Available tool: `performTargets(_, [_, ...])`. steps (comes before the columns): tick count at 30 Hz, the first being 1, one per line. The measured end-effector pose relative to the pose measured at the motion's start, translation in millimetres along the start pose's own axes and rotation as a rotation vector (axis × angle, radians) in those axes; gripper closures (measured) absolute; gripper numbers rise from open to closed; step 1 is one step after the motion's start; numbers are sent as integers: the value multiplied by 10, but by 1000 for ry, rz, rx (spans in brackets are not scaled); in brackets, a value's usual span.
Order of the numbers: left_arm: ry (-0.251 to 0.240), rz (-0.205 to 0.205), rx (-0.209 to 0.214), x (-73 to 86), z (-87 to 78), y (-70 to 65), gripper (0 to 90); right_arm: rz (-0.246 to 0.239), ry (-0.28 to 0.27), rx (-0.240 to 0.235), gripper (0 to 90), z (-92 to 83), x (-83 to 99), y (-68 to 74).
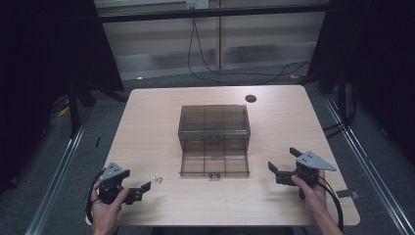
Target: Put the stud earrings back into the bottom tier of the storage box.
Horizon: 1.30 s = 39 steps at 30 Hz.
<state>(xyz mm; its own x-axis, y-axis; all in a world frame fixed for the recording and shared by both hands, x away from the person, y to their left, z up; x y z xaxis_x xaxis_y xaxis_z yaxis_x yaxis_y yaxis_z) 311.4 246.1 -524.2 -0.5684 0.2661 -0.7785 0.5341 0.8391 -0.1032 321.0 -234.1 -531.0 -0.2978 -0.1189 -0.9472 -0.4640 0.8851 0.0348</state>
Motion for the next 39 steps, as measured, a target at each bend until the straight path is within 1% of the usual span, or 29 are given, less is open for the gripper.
performTargets(3, [-1,-1,4,-1,-3,-3,33,0,0,2,33,-1,0,1])
performTargets(5, [6,-3,-3,6,0,3,33,-8,2,-1,35,-1,2,7])
performTargets(6, [21,-9,-14,22,6,15,33,-9,2,-3,37,-1,1,11])
performTargets(7, [31,-17,-16,34,11,22,33,-11,4,-4,37,0,3,10])
performTargets(8, [36,-14,-9,40,15,20,34,-6,4,2,38,4,2,3])
performTargets(10, [30,-18,-12,31,17,20,33,-7,3,1,38,3,2,3])
performTargets(13, [28,-14,-4,18,23,12,31,-8,3,-2,38,5,1,6])
performTargets(17, [41,-24,-18,16,35,19,37,-9,3,-4,38,4,1,7])
performTargets(18, [35,-23,-25,7,33,20,39,-10,3,-2,38,3,1,12])
performTargets(23, [38,-8,-23,-12,27,-13,53,-10,4,2,37,7,1,9])
performTargets(24, [33,-10,-36,-39,27,-23,61,-13,7,0,36,9,2,12])
performTargets(27, [39,-20,-48,-57,23,-19,67,-27,8,2,35,11,3,21])
performTargets(28, [38,-20,-40,-84,17,-31,67,-37,10,2,35,13,3,35])
performTargets(30, [36,-17,-40,-97,16,-36,64,-38,11,4,35,14,4,34])
performTargets(31, [37,-3,-33,-113,14,-42,61,-32,13,5,35,14,6,27])
performTargets(32, [24,18,-43,-151,10,-53,76,-31,13,4,34,15,5,24])
performTargets(33, [24,18,-43,-151,10,-53,75,-31,13,4,34,15,5,24])
performTargets(34, [45,40,-23,-174,19,-59,74,-27,13,7,34,15,5,23])
performTargets(35, [45,40,-23,-174,19,-59,71,-27,13,7,34,15,5,23])
performTargets(36, [71,39,9,-189,40,-79,63,-26,12,8,35,14,4,21])
performTargets(37, [71,39,9,-189,40,-79,67,-26,12,8,35,14,4,21])
performTargets(39, [93,45,24,-190,48,-99,84,-27,14,8,34,14,6,18])
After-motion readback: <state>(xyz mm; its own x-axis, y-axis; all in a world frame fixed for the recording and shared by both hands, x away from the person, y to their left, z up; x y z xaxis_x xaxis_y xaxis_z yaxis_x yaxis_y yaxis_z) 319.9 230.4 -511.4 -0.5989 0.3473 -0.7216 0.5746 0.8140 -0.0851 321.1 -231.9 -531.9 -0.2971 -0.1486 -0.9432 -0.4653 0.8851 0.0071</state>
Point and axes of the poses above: each handheld gripper's, and its own axes: z roughly forward along the jaws, x roughly out of its underside, y roughly to its left, the point moved 8 cm from there along z, roughly forward along the jaws, and after that the axes turned 3 degrees about -x, right-handed, at the moved point
